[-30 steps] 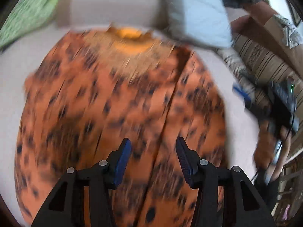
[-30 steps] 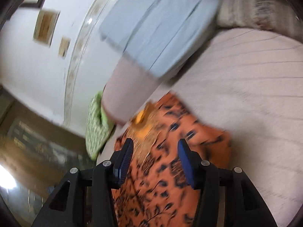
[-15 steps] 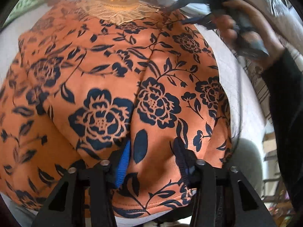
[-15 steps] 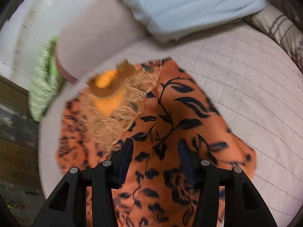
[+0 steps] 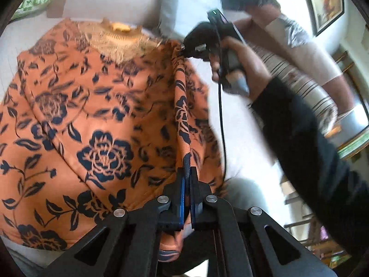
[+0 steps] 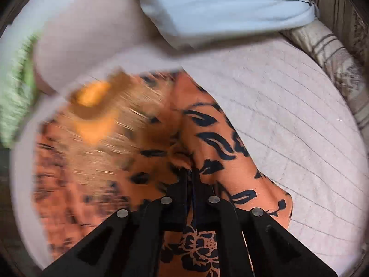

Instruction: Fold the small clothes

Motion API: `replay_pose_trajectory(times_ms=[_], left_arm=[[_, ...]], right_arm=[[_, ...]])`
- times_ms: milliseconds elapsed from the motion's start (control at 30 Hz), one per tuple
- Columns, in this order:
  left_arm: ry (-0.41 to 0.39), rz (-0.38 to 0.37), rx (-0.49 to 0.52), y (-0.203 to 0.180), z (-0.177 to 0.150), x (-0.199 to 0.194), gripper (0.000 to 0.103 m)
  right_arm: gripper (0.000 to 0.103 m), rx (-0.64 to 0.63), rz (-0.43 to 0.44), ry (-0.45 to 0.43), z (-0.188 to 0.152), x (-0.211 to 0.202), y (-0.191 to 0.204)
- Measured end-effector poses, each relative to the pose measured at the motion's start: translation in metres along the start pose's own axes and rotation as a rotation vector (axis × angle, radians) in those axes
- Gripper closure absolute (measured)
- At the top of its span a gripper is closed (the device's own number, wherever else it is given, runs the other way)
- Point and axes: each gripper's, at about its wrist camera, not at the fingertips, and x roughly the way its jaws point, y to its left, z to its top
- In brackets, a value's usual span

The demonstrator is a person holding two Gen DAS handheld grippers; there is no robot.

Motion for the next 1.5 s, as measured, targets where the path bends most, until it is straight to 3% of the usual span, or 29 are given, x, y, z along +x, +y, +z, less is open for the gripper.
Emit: replay_pose_trajectory(times_ms=[167,267,367,433,467,567,633,667,700,767,867,1000,1100,1233,1267,1300,1333,1400,1500], left_arm=[[-0.043,-0.058,-0.041,0.023,0.018,-0.05,0.102],[-0.063,-0.042,-0.081,0.046,0.026,-0.069,0.102],[-0.071,-0.026,-0.144,0.082,0.032,-0.081,0.101],[-0.084,0.043,-0.191,0.11,0.033,-0.082,0.101],[-0.087,0.096,-0.201,0.124,0.034,-0.08,0.096],[-0.017,0.272,-0.291,0.17,0.031,-0.068,0.094],[-0.036,0.231,-0.303,0.177,0.027,-0.078,0.092],[-0.046,0.221,-0.303,0.176,0.026,-0.083,0.083],[-0.059,0.225,-0.298,0.174,0.024,-0.088,0.072],[-0.079,0.247,-0.275,0.171,0.017,-0.094,0.065],[-0.066,0.243,-0.273,0.161,0.008,-0.084,0.065],[-0.055,0.253,-0.29,0.154,0.007,-0.068,0.065],[-0.049,0.26,-0.292,0.153,0.01,-0.063,0.065],[-0.027,0.265,-0.305,0.16,0.014,-0.055,0.065],[-0.013,0.265,-0.31,0.162,0.015,-0.051,0.069],[0.0,0.273,-0.31,0.164,0.018,-0.046,0.085],[0.011,0.284,-0.313,0.165,0.021,-0.044,0.095],[0.005,0.23,-0.323,0.163,0.024,-0.048,0.098],[-0.011,0.085,-0.311,0.152,0.031,-0.056,0.099]], right_arm=[[0.1,-0.105,0.061,-0.034,0.017,-0.033,0.027],[0.1,-0.119,0.11,0.0,0.03,-0.024,0.054],[0.1,-0.151,0.088,0.02,0.036,0.001,0.084],[0.099,-0.154,0.089,0.041,0.036,0.023,0.095],[0.094,-0.153,0.087,0.05,0.036,0.037,0.098],[0.092,-0.155,0.129,0.084,0.03,0.062,0.095],[0.09,-0.117,0.229,0.034,0.021,0.039,0.081],[0.086,-0.122,0.262,0.002,0.015,0.023,0.075],[0.072,-0.125,0.284,-0.044,0.007,0.004,0.066],[0.051,-0.093,0.265,-0.143,-0.013,-0.032,0.036],[0.054,-0.028,0.236,-0.174,-0.036,-0.05,-0.006],[0.059,0.108,0.278,-0.096,-0.062,-0.036,-0.051],[0.059,0.22,0.391,-0.023,-0.076,-0.012,-0.062],[0.057,0.312,0.394,-0.006,-0.062,0.019,-0.062],[0.066,0.341,0.356,0.0,-0.056,0.026,-0.065],[0.09,0.365,0.339,-0.003,-0.051,0.028,-0.069],[0.093,0.38,0.361,-0.014,-0.048,0.027,-0.072],[0.093,0.391,0.416,-0.061,-0.047,0.011,-0.08],[0.094,0.415,0.451,-0.133,-0.053,-0.011,-0.104]])
